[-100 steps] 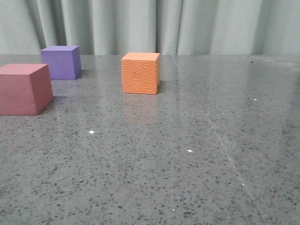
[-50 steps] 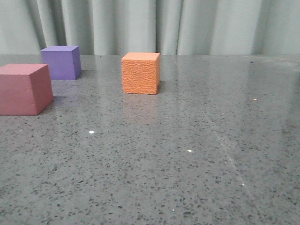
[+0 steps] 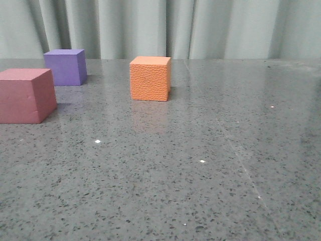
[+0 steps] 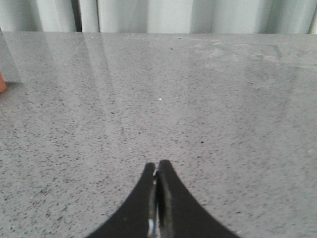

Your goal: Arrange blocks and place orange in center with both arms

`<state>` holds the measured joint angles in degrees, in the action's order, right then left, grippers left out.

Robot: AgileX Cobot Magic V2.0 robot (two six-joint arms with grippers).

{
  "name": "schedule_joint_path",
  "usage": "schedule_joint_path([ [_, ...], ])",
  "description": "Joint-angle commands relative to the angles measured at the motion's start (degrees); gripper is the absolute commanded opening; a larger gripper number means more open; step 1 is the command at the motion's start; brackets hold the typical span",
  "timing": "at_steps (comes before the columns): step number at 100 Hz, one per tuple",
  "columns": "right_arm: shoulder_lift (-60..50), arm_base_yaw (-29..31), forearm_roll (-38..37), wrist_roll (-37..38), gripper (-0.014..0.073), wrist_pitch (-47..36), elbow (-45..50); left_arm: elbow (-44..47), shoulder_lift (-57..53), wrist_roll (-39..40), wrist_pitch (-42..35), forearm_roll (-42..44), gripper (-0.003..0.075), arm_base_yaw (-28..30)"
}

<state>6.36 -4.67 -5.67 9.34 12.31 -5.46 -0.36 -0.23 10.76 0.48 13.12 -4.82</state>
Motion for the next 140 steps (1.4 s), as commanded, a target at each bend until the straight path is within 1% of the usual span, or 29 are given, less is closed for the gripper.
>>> schedule_joint_path([
  [1, -2.06, 0.65, 7.08, -5.87, -0.0067, -9.33, 2.55, 3.24, -1.87, 0.12, -4.42, -0.52, -0.0019, 0.14],
  [5, -3.34, 0.65, 8.9, -7.13, -0.0067, -10.96, 4.29, 3.24, -1.87, 0.12, -4.42, -0.52, -0.0019, 0.14],
  [12, -5.22, 0.65, 9.09, -7.26, -0.0067, -13.31, 6.42, 3.24, -1.87, 0.12, -4.42, -0.52, -0.0019, 0.14],
  [16, -6.21, 0.65, 9.09, -7.26, -0.0067, -11.82, 6.25, 3.24, -1.87, 0.12, -4.42, -0.52, -0.0019, 0.14],
  [53, -8.42, 0.83, 8.78, -7.26, -0.0067, -11.86, 6.25, 3.24, -1.87, 0.12, -4.42, -0.52, -0.0019, 0.14],
  [140, -8.42, 0.83, 8.78, -7.26, -0.0067, -11.86, 6.25, 3.24, -1.87, 0.12, -4.42, -0.52, -0.0019, 0.14],
])
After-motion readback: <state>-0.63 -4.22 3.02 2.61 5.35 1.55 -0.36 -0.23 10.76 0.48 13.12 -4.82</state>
